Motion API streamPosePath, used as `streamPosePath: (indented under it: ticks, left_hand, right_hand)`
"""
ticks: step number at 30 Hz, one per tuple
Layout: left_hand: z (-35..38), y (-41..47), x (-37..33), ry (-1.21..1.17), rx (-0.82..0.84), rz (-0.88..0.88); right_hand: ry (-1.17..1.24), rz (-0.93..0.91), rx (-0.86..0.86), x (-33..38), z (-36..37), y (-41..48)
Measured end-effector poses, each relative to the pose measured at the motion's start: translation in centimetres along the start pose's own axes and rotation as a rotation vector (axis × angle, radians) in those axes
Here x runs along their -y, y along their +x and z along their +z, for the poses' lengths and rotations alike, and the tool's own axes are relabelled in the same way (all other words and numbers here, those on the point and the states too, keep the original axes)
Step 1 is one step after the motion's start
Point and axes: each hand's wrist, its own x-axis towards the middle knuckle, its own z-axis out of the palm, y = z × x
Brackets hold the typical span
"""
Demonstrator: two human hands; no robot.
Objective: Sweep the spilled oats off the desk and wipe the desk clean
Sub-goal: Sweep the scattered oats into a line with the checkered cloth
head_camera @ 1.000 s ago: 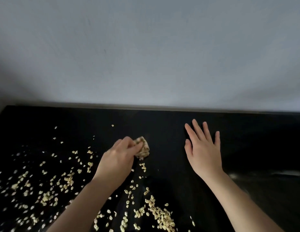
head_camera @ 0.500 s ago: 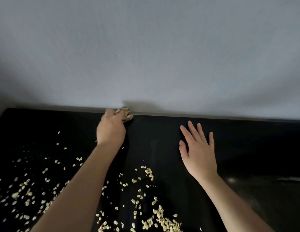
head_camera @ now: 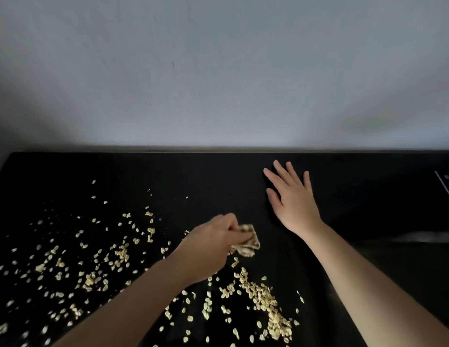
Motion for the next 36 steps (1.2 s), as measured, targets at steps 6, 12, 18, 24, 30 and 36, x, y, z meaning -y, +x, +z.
streamPosePath:
  ticks: [6, 12, 18, 24, 30, 36]
  left_hand:
    - [-3.5, 1.9, 4.0, -0.169, -0.325, -0.379]
    - [-2.0, 7.3, 4.6, -0.042, -0.321, -0.487]
    - [1.0, 5.1, -0.6, 0.001, -0.175, -0.146]
    - [4.3, -2.6, -5.1, -0.061, -0.141, 0.032]
    - [6.2, -7.0, -9.0, -0.187, 0.028, 0.014]
    - [2.8, -5.7, -9.3, -0.392, -0.081, -0.151]
  right_hand:
    - [-0.057, -0.044, -0.044, -2.4, 0.4, -6.9]
    - [-0.041, -0.035, -0.089, -2.9, 0.9, -7.5]
    - [-0.017, -0.047, -0.115, -3.0, 0.9, -7.5]
    - [0.016, -0.072, -0.101, -3.0, 0.7, -7.7]
    - [0.078, -0.115, -0.034, -3.1, 0.4, -9.5]
    - [0.074, -0.172, -0.086, -5.8, 0.0, -15.4]
